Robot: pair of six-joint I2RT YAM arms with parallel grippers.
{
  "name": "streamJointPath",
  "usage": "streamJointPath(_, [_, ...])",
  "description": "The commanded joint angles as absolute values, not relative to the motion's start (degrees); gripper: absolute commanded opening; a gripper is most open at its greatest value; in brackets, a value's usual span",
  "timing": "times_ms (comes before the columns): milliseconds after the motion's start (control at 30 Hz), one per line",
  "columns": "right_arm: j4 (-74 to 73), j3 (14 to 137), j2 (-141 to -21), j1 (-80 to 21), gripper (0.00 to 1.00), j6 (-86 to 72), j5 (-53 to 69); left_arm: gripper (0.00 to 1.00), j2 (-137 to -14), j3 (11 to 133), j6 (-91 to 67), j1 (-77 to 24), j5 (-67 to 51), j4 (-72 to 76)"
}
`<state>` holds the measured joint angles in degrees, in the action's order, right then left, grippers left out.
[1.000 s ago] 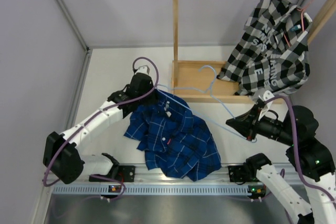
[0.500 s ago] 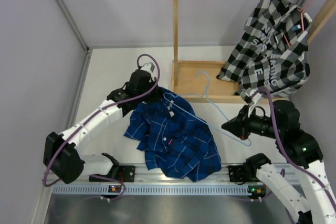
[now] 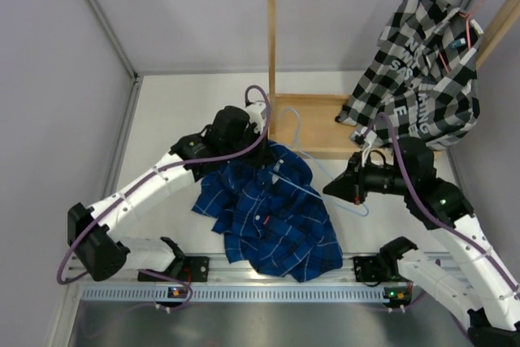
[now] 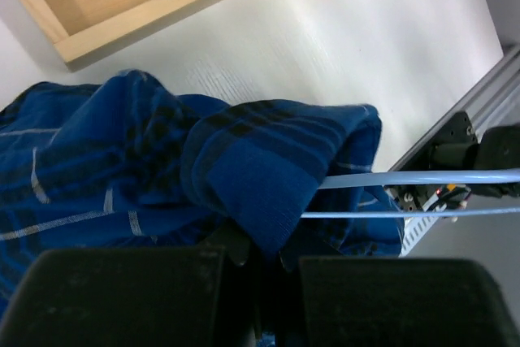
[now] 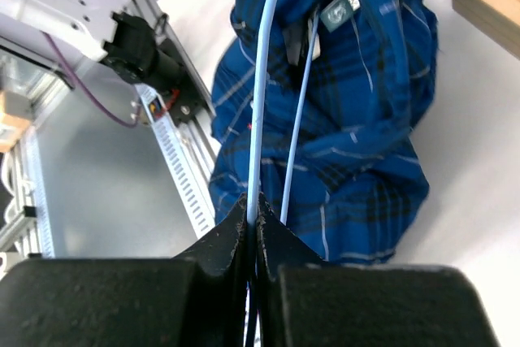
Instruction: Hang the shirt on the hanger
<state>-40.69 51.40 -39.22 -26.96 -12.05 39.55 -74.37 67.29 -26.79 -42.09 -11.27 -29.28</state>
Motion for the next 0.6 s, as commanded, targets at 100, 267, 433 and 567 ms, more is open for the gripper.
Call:
streamJointPath(100, [-15.85, 47.82, -40.17, -30.4, 0.0, -20.03, 45.26, 0.0, -70.14, 73.56, -21.71, -48.24, -8.27, -34.54])
streamJointPath(267, [-6.61, 44.47, -42.88, -34.01, 0.0, -20.92, 46.4, 0.0, -66.71, 77.25, -21.62, -51.76, -6.07, -35.86])
streamJointPath(433, [-1.87, 46.15, -45.88, -37.35, 0.0, -18.9, 44.31, 0.0, -68.2, 83.23, -19.17, -57.48, 0.33, -40.68])
streamJointPath(567, [4.64, 41.76, -40.09, -37.97, 0.0, -19.25, 36.67, 0.0, -67.42, 82.36, -20.56, -57.74, 14.47, -42.01])
